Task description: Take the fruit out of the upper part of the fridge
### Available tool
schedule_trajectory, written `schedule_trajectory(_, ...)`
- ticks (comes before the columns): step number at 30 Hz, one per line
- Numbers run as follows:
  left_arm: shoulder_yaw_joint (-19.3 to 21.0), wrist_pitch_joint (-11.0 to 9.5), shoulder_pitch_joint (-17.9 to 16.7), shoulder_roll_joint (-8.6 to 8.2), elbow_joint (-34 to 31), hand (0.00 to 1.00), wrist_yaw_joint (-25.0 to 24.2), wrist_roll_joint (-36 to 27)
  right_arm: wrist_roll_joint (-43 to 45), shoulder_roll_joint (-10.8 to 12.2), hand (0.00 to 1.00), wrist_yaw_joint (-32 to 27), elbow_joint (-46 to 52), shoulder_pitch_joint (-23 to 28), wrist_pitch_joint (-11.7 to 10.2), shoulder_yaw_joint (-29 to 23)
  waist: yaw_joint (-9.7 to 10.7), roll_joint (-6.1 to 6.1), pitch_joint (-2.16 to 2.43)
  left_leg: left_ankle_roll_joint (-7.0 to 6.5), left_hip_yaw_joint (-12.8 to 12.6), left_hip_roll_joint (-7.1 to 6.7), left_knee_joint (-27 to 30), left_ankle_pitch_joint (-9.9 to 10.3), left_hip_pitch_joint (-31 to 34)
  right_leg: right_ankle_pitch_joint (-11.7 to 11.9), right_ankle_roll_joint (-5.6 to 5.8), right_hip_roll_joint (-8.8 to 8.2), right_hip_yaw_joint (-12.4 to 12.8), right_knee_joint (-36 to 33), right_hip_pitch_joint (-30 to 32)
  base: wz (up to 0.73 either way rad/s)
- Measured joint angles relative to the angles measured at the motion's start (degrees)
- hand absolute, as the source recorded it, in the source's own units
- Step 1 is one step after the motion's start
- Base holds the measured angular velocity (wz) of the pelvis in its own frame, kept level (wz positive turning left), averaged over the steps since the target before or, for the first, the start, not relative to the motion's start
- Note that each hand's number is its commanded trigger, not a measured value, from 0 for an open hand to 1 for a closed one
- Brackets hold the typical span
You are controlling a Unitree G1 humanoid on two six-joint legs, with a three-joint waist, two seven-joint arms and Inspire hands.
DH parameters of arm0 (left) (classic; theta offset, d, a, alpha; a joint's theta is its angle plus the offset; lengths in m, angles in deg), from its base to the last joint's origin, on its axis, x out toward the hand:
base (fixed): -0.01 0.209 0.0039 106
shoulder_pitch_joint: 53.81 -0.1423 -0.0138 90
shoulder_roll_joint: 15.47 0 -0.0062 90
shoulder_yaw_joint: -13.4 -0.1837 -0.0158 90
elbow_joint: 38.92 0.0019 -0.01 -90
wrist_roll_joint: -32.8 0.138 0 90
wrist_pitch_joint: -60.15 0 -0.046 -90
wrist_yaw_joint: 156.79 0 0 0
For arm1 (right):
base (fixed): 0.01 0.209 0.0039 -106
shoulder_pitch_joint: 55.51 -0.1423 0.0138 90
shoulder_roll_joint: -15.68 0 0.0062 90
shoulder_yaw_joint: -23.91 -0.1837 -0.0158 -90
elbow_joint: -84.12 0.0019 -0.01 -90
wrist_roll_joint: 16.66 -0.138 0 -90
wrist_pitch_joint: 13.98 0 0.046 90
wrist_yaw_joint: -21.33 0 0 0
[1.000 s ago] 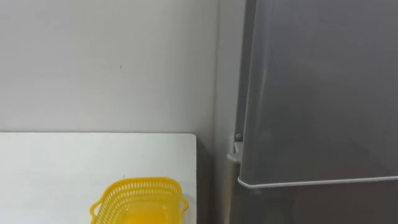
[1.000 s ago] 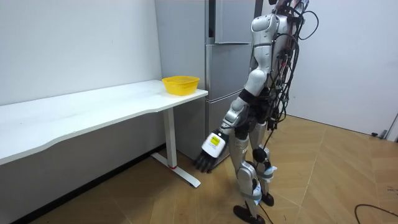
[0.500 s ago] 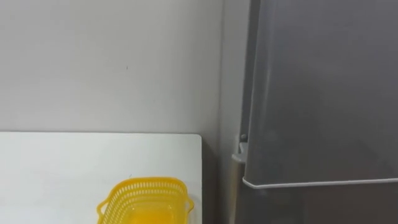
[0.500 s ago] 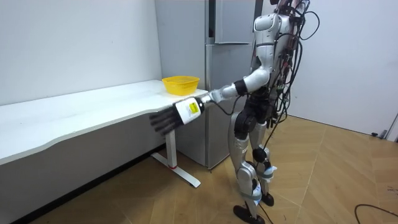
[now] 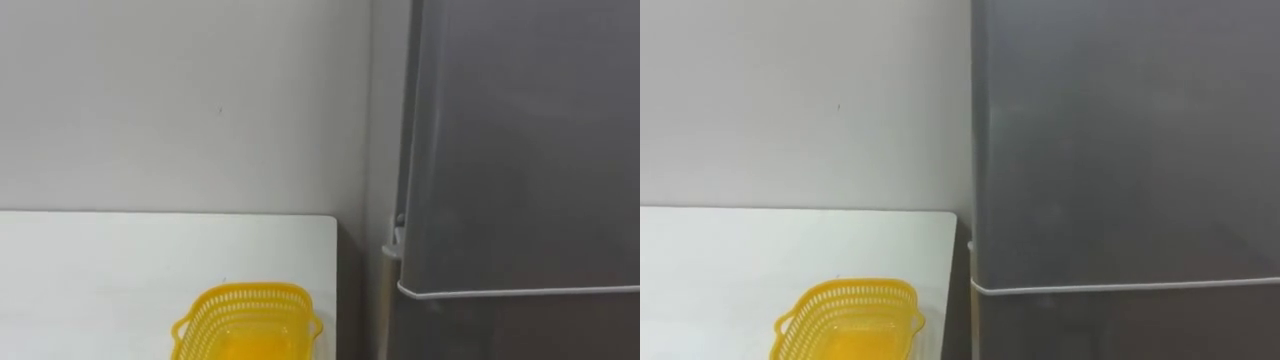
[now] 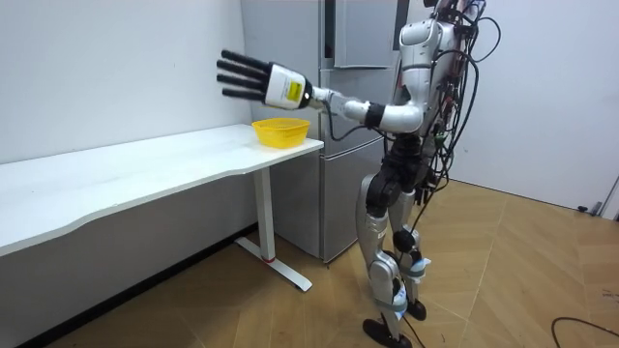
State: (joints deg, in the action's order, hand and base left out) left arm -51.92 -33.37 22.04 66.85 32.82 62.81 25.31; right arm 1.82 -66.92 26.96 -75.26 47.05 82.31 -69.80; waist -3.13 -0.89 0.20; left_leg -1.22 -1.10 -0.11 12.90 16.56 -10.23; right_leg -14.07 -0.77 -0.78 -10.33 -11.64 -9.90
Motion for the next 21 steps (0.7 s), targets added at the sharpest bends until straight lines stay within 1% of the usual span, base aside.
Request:
schedule_trajectory(2, -1.84, -0.30, 0.21, 0.04, -3.17, 0.00, -3.00, -2.53, 0.01, 0.00, 0.00, 0.76, 0.19, -0.08, 0.04, 0.19, 0.14, 0.08, -0.05, -0.07, -0.03, -0.09, 0.12, -0.04, 0.20, 0.05, 0.08, -0.10, -0.02, -0.06, 0.03, 0.00)
schedule_trajectory(4, -3.85, -0.48, 0.66, 0.08, -5.67, 0.00, -8.27, -7.01, 0.71, 0.17, 0.00, 1.76, 0.16, -0.32, 0.05, 0.23, 0.88, 0.16, -0.11, -0.08, -0.01, -0.12, 0.08, -0.05, 0.20, 0.05, 0.12, -0.08, 0.02, -0.02, 0.02, 0.00)
schedule_trajectory(5, -4.37, -0.48, 0.69, 0.11, -6.16, 0.00, -9.51, -8.08, 0.97, 0.22, 0.00, 2.02, 0.02, -0.56, 0.04, 0.23, 1.20, 0.29, -0.18, -0.09, -0.01, -0.12, 0.05, -0.05, 0.19, 0.04, 0.14, -0.08, -0.02, -0.01, 0.02, 0.00)
schedule_trajectory(7, -6.88, -0.23, 1.49, 0.22, -7.39, 0.00, -15.33, -10.17, 1.71, 0.43, 0.00, 2.65, -1.39, -1.93, 0.02, 0.22, 2.03, 0.64, -0.45, -0.09, -0.05, -0.12, 0.08, -0.06, 0.37, 0.03, 0.14, -0.08, -0.10, 0.08, 0.07, 0.00)
schedule_trajectory(8, -7.57, -0.13, 1.74, 0.22, -7.76, 0.00, -16.71, -10.45, 1.96, 0.50, 0.00, 2.69, -1.82, -2.29, 0.02, 0.22, 2.40, 0.77, -0.51, -0.09, -0.07, -0.12, 0.17, -0.06, 0.53, 0.03, 0.14, -0.07, -0.09, 0.08, 0.19, 0.00)
schedule_trajectory(9, -9.19, 0.02, 2.54, 0.22, -8.35, 0.00, -19.22, -10.46, 2.00, 0.62, 0.00, 2.73, -2.00, -2.62, 0.06, 0.22, 2.71, 1.01, -0.48, -0.09, 0.01, -0.12, 0.34, -0.06, 1.10, 0.03, 0.14, -0.06, -0.05, 0.00, 0.80, 0.00)
schedule_trajectory(10, -10.92, 0.35, 3.34, 0.26, -9.25, 0.00, -22.07, -10.89, 2.02, 0.67, 0.00, 2.73, -1.96, -3.01, 0.04, 0.34, 2.96, 0.91, -0.58, -0.09, 0.19, -0.12, 0.54, -0.06, 1.69, 0.09, 0.16, -0.08, -0.24, 0.01, 1.18, 0.03)
schedule_trajectory(11, -12.00, 0.54, 3.66, 0.26, -9.72, 0.00, -23.48, -11.02, 2.02, 0.66, 0.00, 2.72, -1.95, -3.19, 0.05, 0.50, 3.08, 1.38, -0.55, -0.09, 0.24, -0.15, 0.62, -0.06, 1.85, 0.12, 0.17, -0.10, -0.48, 0.00, 1.26, 0.06)
schedule_trajectory(12, -14.57, 0.63, 4.12, 0.26, -10.41, 0.00, -26.34, -11.01, 2.02, 0.65, 0.00, 2.70, -2.12, -3.53, 0.02, 0.73, 3.91, 1.28, -0.60, -0.13, 0.21, -0.20, 0.64, -0.08, 2.13, 0.14, 0.19, -0.06, -0.72, 0.00, 1.49, 0.09)
schedule_trajectory(13, -16.97, 0.82, 4.64, 0.27, -10.66, 0.00, -28.99, -10.91, 2.17, 0.64, 0.00, 2.74, -2.36, -3.99, -0.01, 0.76, 4.62, 1.32, -0.55, -0.27, 0.22, -0.27, 0.66, -0.18, 2.64, 0.17, 0.23, -0.05, -0.82, -0.03, 1.88, 0.07)
schedule_trajectory(14, -18.10, 1.11, 4.93, 0.28, -10.99, 0.00, -30.18, -10.76, 2.28, 0.61, 0.00, 2.77, -2.42, -4.26, -0.08, 0.76, 4.79, 1.25, -0.56, -0.29, 0.22, -0.27, 0.67, -0.20, 2.80, 0.22, 0.27, -0.05, -0.79, -0.04, 2.00, 0.00)
schedule_trajectory(16, -21.33, 1.71, 6.59, 0.29, -11.57, 0.00, -35.04, -10.33, 2.39, 0.45, 0.00, 3.07, -3.44, -5.35, -0.85, 0.75, 5.45, 1.23, -0.70, -0.32, 0.30, -0.27, 0.57, -0.27, 2.80, 0.35, 0.27, -0.02, -0.66, -0.10, 2.12, -0.07)
schedule_trajectory(18, -22.65, 2.26, 8.11, 0.45, -11.62, 0.00, -37.85, -10.33, 2.34, 0.37, 0.00, 3.22, -4.47, -5.98, -1.29, 1.08, 6.07, 1.12, -0.66, -0.32, 0.21, -0.26, 0.57, -0.27, 2.73, 0.36, 0.27, 0.00, -0.50, -0.09, 2.00, -0.07)
schedule_trajectory(20, -23.09, 2.44, 10.42, 1.00, -11.63, 0.00, -41.11, -10.44, 2.38, 0.39, 0.00, 3.22, -4.49, -6.14, -1.29, 2.53, 6.20, 0.90, -0.62, -0.31, 0.03, -0.24, 0.57, -0.27, 2.73, 0.38, 0.24, 0.09, 0.08, -0.06, 2.13, -0.10)
schedule_trajectory(21, -23.09, 2.45, 10.87, 1.23, -11.63, 0.00, -41.80, -10.45, 2.38, 0.40, 0.00, 3.23, -4.54, -6.14, -1.29, 2.53, 6.21, 0.83, -0.58, -0.31, -0.02, -0.23, 0.57, -0.27, 2.70, 0.39, 0.24, 0.10, 0.17, -0.05, 2.17, -0.07)
